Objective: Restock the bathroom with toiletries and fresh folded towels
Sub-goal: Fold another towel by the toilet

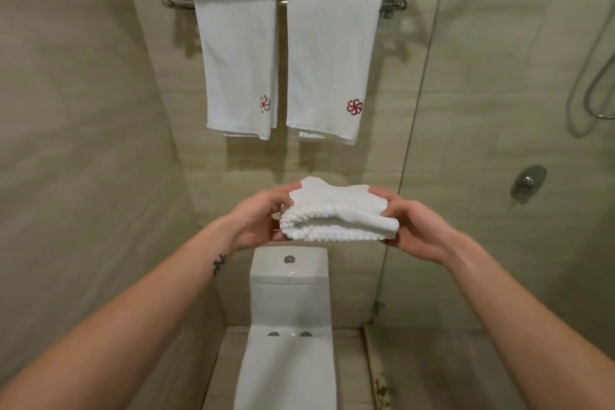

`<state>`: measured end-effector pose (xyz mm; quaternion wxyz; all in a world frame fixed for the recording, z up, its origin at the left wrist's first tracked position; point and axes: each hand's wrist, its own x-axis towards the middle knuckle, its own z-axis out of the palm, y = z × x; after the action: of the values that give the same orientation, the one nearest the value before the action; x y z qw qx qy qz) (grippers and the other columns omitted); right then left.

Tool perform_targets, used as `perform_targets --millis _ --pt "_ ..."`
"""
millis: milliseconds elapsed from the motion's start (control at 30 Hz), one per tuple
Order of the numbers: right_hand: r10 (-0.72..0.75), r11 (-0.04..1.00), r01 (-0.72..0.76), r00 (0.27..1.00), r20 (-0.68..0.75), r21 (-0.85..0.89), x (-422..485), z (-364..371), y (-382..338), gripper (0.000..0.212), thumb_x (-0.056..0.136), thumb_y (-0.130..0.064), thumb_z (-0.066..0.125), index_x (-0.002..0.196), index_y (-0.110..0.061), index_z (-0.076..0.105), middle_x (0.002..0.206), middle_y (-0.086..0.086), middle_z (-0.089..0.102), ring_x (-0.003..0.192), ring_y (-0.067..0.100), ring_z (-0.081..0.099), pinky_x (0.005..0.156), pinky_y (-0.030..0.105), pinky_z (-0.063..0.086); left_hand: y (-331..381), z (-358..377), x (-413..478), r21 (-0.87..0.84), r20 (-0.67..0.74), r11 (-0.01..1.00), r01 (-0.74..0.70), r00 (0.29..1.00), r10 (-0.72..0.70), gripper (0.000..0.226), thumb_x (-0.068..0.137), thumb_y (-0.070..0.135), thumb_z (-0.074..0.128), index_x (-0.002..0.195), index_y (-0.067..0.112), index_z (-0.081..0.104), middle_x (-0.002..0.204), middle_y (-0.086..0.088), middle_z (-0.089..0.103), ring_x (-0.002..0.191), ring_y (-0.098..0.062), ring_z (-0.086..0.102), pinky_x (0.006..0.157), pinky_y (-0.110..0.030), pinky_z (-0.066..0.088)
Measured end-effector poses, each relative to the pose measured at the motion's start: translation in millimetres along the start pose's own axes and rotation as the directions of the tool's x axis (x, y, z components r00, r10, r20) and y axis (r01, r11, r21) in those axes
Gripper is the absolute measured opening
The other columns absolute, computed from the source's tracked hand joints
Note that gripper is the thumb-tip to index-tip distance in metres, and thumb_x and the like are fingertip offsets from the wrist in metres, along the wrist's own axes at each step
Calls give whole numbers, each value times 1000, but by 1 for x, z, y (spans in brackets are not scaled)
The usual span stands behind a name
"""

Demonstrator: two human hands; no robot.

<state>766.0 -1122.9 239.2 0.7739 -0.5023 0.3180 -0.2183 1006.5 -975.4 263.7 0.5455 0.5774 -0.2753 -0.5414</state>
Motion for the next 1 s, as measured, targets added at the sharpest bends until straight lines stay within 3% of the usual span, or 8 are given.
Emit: perform_targets --millis 200,400,500,567,800,900,1000 --pt "-97 994 98 995 12 -48 3 16 -63 56 80 -4 52 131 -28 59 113 8 57 85 21 53 66 30 47 60 -2 2 37 21 994 -99 995 98 46 87 7 56 124 31 65 119 -9 53 70 -19 58 48 -25 49" --pt "-191 977 191 982 4 -90 4 47 -130 52 83 -3 50 128 -26 60 115 8 59 93 22 50 68 30 47 127 -8 4 42 62 983 -181 982 178 47 86 6 57 126 30 64 119 -11 58 74 -20 58 48 -26 51" --pt "-237 964 236 971 4 -124 2 64 -165 52 80 -3 50 126 -26 61 114 8 52 91 22 49 66 29 46 163 -8 -1 47 62 972 -229 972 226 45 87 6 56 125 28 64 104 -9 59 60 -17 58 43 -24 48" --pt "-282 947 276 959 -17 -164 0 75 -187 55 81 -3 50 129 -27 59 116 9 54 86 20 52 64 28 46 187 -8 -5 79 73 957 -280 959 275 44 88 7 56 124 28 64 107 -9 59 60 -17 58 42 -24 47" --pt "-421 886 414 907 10 -211 -14 107 -251 56 79 -4 50 130 -28 59 117 8 55 87 19 50 67 28 47 254 -5 -27 113 118 893 -436 898 423 48 86 3 55 126 29 63 128 -12 59 69 -18 62 53 -29 56" --pt "-460 868 453 888 12 -203 -18 117 -277 62 73 -6 54 130 -28 59 110 7 49 90 19 46 66 27 48 283 -5 -32 129 136 867 -481 875 465 49 85 3 55 124 30 65 132 -13 56 63 -16 61 61 -33 60" --pt "-506 851 502 863 15 -153 -23 128 -304 65 73 -6 53 133 -28 58 104 3 47 80 17 43 63 26 47 312 0 -39 128 146 834 -536 842 519 49 86 3 53 125 31 64 131 -10 54 49 -12 58 67 -36 61"
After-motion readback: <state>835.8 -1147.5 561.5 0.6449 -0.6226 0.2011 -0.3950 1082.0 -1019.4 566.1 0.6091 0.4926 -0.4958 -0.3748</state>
